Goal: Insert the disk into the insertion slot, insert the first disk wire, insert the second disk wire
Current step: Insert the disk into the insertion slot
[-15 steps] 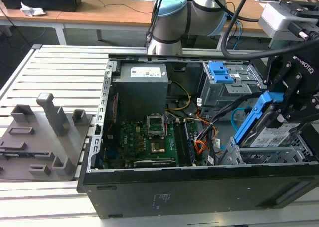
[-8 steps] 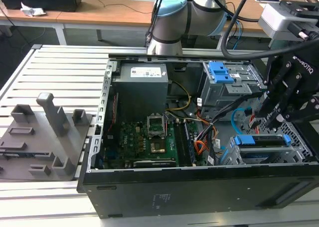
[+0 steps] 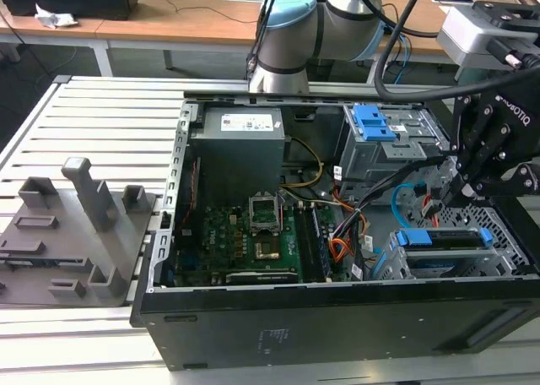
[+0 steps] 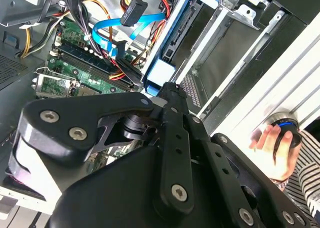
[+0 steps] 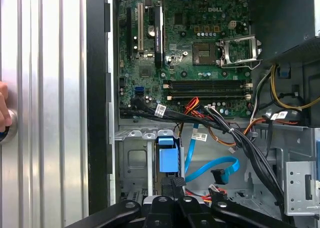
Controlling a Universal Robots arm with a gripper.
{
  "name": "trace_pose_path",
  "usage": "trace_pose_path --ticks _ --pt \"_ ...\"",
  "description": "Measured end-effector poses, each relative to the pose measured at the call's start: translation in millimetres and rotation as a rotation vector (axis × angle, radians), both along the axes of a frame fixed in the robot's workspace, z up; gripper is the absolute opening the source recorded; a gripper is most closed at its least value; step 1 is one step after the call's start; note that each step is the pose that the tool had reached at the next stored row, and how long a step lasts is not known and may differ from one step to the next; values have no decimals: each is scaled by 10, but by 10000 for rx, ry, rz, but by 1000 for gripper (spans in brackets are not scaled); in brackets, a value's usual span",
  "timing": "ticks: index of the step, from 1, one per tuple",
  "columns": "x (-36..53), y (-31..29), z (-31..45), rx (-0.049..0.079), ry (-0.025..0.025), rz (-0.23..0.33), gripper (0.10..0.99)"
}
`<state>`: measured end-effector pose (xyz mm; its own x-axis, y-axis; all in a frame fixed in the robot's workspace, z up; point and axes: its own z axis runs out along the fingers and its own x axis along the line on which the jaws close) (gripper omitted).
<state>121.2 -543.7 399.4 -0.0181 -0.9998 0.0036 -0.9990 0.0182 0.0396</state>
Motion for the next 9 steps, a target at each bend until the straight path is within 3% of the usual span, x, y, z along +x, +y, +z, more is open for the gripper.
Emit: trace_pose_path --ticks 9 --pt "30 1 -13 -2 1 0 106"
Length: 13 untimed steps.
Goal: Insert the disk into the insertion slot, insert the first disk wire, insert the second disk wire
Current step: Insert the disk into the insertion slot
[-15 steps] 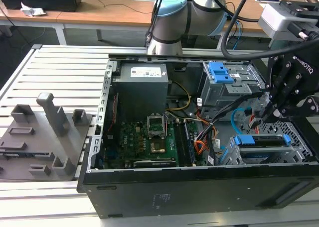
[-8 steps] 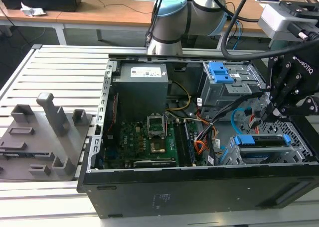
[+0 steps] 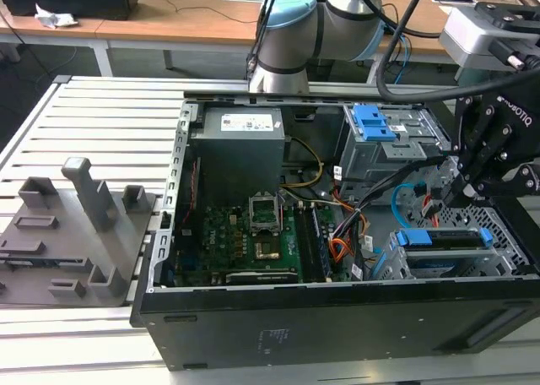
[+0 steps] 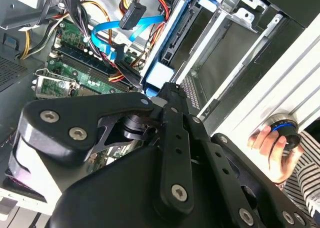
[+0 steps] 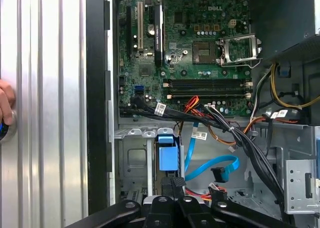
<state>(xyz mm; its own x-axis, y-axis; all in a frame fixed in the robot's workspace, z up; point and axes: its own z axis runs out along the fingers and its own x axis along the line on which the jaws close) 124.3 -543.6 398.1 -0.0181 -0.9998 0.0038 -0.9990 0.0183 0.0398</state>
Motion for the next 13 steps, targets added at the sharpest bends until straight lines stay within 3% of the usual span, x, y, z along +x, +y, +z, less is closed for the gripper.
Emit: trace_pose_path --ticks 4,9,12,13 --pt "0 0 -122 1 1 0 106" --pt "1 0 -196 3 1 0 106" --pt "3 0 -329 3 1 1 106" --pt "30 0 -337 0 1 0 106"
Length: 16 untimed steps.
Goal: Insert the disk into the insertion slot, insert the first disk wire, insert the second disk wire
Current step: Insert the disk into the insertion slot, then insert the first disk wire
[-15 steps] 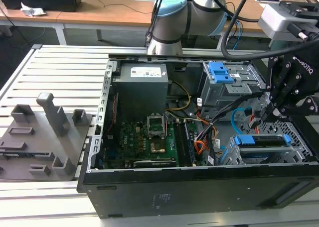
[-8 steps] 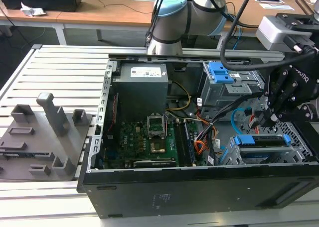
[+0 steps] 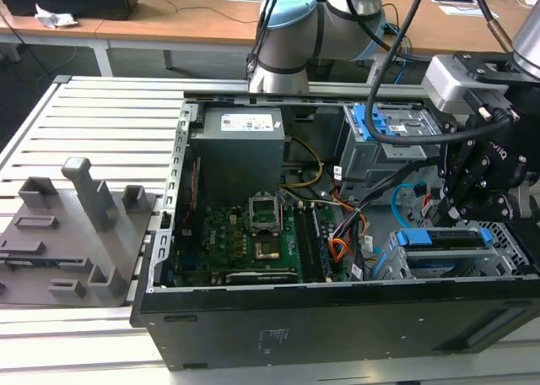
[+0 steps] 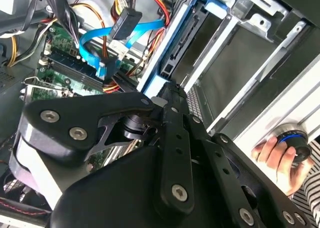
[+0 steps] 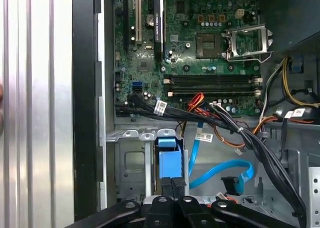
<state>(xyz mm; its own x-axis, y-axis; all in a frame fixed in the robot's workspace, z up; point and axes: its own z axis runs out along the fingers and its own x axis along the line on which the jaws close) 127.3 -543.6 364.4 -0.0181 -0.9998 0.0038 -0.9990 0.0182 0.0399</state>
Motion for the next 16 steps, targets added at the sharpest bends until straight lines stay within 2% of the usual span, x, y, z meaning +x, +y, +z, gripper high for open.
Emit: trace_pose_path --ticks 4,16 --pt "104 3 -16 2 7 0 106" --pt "106 3 -18 1 7 0 106"
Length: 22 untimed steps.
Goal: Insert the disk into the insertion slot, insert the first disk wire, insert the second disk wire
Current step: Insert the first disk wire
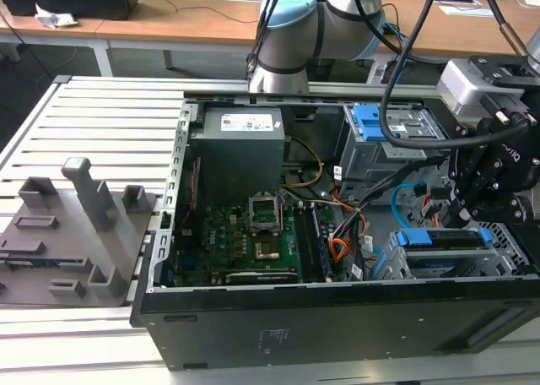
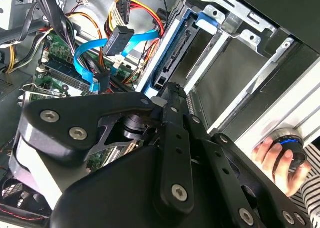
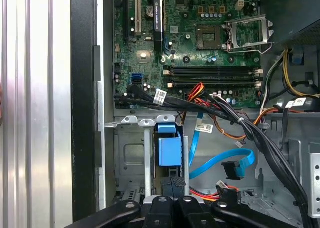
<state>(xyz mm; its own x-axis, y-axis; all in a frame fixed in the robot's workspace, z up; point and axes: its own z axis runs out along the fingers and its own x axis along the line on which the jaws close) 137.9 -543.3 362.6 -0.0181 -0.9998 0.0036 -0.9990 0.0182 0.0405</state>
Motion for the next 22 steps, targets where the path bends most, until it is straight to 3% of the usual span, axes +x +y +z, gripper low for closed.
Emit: trace_pose_path --ticks 5,8,22 --pt "0 0 -1 0 0 0 114" --pt "1 0 -1 -1 0 0 302" --pt "2 38 57 -35 0 0 302"
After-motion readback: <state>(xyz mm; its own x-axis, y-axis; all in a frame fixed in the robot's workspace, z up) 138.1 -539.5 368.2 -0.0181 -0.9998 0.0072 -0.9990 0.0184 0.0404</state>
